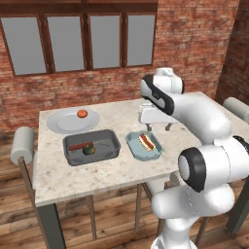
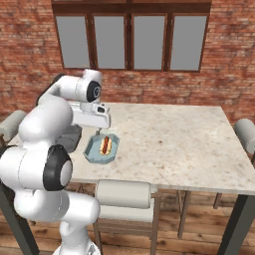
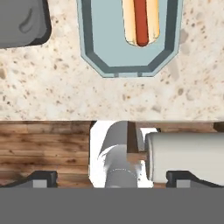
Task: Place one cooked food and one vegetable from the large plate to each tupperware container.
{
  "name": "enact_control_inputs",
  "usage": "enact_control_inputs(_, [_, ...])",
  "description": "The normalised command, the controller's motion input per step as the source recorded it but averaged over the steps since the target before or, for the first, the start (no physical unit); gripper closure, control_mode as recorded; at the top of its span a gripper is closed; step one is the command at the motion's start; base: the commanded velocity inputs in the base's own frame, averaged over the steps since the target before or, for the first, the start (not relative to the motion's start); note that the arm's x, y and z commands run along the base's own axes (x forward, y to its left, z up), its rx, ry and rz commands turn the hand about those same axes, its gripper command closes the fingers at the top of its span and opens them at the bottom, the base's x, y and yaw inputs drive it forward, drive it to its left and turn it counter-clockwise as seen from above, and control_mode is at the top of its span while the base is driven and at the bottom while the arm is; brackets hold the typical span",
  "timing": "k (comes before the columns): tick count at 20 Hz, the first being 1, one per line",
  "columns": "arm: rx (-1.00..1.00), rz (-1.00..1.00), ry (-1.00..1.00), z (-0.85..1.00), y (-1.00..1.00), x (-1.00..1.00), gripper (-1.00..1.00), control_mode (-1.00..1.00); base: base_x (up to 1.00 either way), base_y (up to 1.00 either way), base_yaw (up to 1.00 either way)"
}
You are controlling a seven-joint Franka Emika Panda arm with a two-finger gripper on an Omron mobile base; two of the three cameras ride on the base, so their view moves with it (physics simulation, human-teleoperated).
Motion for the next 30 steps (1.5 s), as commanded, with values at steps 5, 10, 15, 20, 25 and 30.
enact_control_inputs(5, [-0.05, 0.15, -0.03, 0.59, 0.03, -1.00, -1.00, -1.00, 0.00, 0.00, 0.00])
enact_control_inputs(10, [-0.15, 0.16, -0.07, 0.30, 0.04, -1.00, -1.00, -1.00, 0.00, 0.00, 0.00])
enact_control_inputs(15, [-0.08, 0.06, 0.04, -0.23, 0.09, -0.42, -1.00, -1.00, 0.00, 0.00, 0.00])
enact_control_inputs(20, [0.02, 0.00, -0.05, -0.07, 0.00, 0.00, -1.00, -1.00, 0.00, 0.00, 0.00])
enact_control_inputs(25, [0.12, 0.01, -0.13, -0.43, 0.07, 0.00, -1.00, -1.00, 0.00, 0.00, 0.00])
enact_control_inputs(30, [0.04, 0.01, -0.07, -0.11, 0.06, 0.01, -1.00, 1.00, 0.00, 0.00, 0.00])
